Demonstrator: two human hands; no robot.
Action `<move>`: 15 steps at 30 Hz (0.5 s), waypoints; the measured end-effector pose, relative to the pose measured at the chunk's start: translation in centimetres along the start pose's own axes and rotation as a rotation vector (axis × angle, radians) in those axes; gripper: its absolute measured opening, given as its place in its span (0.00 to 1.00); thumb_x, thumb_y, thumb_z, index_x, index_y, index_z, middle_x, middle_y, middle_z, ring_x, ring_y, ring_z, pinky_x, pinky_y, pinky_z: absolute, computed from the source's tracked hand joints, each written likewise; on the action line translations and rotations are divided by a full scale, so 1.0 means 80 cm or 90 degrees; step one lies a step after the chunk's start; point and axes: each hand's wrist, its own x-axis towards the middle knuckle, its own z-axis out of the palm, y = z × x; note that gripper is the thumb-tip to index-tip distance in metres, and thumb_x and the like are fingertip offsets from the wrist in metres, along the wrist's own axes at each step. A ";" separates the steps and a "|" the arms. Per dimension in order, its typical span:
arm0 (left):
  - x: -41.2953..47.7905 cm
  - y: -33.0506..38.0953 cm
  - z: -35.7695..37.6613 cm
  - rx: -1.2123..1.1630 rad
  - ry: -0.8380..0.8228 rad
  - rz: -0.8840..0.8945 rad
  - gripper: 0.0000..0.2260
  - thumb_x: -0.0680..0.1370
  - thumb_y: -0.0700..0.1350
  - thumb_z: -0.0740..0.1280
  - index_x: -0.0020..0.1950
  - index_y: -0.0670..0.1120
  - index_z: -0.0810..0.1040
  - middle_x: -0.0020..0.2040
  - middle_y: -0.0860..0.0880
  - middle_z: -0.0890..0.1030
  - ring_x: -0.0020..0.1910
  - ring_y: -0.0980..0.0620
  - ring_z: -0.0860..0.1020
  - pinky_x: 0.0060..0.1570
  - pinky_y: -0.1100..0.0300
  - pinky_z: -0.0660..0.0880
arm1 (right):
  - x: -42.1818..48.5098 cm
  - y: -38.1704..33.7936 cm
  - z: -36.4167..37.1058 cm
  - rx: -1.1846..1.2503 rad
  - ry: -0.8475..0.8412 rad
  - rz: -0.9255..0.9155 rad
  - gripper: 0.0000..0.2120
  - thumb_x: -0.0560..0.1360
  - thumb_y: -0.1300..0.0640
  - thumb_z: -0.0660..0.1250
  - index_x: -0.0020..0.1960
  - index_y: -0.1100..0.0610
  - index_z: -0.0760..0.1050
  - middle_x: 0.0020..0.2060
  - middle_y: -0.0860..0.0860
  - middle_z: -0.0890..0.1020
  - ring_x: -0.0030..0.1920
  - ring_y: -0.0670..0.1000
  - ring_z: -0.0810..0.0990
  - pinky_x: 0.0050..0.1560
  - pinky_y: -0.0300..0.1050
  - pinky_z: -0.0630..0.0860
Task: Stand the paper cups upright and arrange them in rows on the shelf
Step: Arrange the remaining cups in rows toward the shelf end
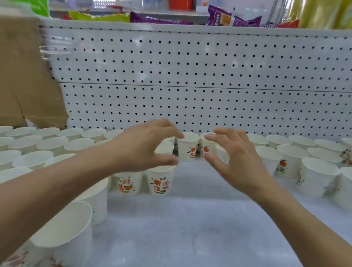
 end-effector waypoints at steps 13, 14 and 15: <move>0.150 0.107 0.115 -0.028 0.056 -0.117 0.06 0.76 0.48 0.68 0.51 0.54 0.83 0.48 0.53 0.83 0.55 0.50 0.75 0.54 0.54 0.68 | -0.023 0.139 -0.069 -0.225 -0.146 0.125 0.08 0.77 0.51 0.64 0.54 0.50 0.79 0.55 0.48 0.79 0.61 0.53 0.68 0.59 0.50 0.65; 0.144 0.109 0.111 -0.035 0.063 -0.120 0.06 0.76 0.48 0.68 0.51 0.54 0.83 0.48 0.54 0.83 0.54 0.51 0.76 0.55 0.54 0.67 | -0.025 0.138 -0.070 -0.200 -0.147 0.114 0.07 0.77 0.52 0.64 0.53 0.50 0.79 0.53 0.48 0.79 0.60 0.52 0.69 0.58 0.50 0.65; 0.136 0.111 0.106 -0.055 0.070 -0.125 0.06 0.76 0.49 0.68 0.51 0.55 0.83 0.48 0.55 0.83 0.52 0.52 0.77 0.55 0.54 0.67 | -0.029 0.134 -0.072 -0.155 -0.146 0.106 0.06 0.77 0.53 0.65 0.51 0.49 0.79 0.51 0.47 0.79 0.59 0.52 0.69 0.58 0.50 0.66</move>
